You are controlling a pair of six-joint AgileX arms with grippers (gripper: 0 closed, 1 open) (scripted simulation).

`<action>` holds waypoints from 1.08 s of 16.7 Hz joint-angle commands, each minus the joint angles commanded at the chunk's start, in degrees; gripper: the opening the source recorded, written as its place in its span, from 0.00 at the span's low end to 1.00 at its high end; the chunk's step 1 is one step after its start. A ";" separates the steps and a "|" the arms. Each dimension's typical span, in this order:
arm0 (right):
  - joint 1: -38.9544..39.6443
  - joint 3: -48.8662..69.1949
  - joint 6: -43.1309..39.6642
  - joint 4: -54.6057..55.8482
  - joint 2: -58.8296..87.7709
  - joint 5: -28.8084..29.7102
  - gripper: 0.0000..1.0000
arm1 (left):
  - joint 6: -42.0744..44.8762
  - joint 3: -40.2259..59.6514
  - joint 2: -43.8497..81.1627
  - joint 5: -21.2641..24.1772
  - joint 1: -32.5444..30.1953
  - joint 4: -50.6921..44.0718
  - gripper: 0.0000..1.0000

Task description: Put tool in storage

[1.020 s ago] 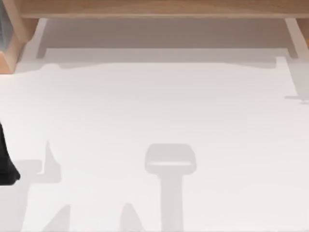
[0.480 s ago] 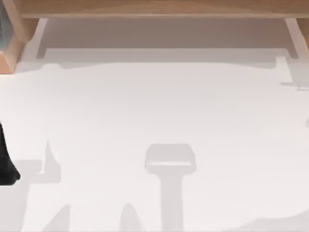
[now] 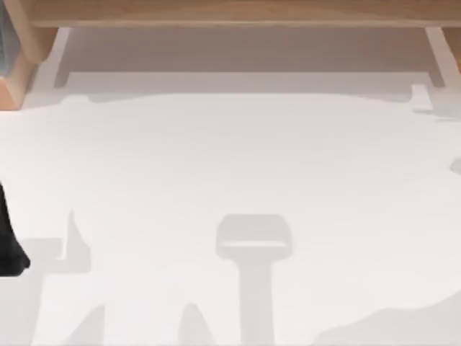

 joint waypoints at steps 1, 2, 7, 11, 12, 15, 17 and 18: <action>0.08 0.19 -0.02 -0.14 0.13 0.03 0.00 | 0.00 0.00 0.00 0.00 0.00 0.00 1.00; 0.33 0.97 -0.08 -0.66 0.62 0.20 0.00 | 0.00 0.00 0.00 0.00 0.00 0.00 1.00; 2.36 11.34 -0.28 -5.88 5.10 2.53 0.00 | 0.00 0.00 0.00 0.00 0.00 0.00 1.00; 3.70 16.22 -0.07 -9.00 7.30 3.78 0.00 | 0.00 0.00 0.00 0.00 0.00 0.00 1.00; 3.70 16.22 -0.07 -9.00 7.30 3.78 0.00 | 0.00 0.00 0.00 0.00 0.00 0.00 1.00; 3.70 16.22 -0.07 -9.00 7.30 3.78 0.08 | 0.00 0.00 0.00 0.00 0.00 0.00 1.00; 3.70 16.22 -0.07 -9.00 7.30 3.78 0.23 | 0.00 0.00 0.00 0.00 0.00 0.00 1.00; 3.70 16.22 -0.07 -9.00 7.30 3.78 0.30 | 0.00 0.00 0.00 0.00 0.00 0.00 1.00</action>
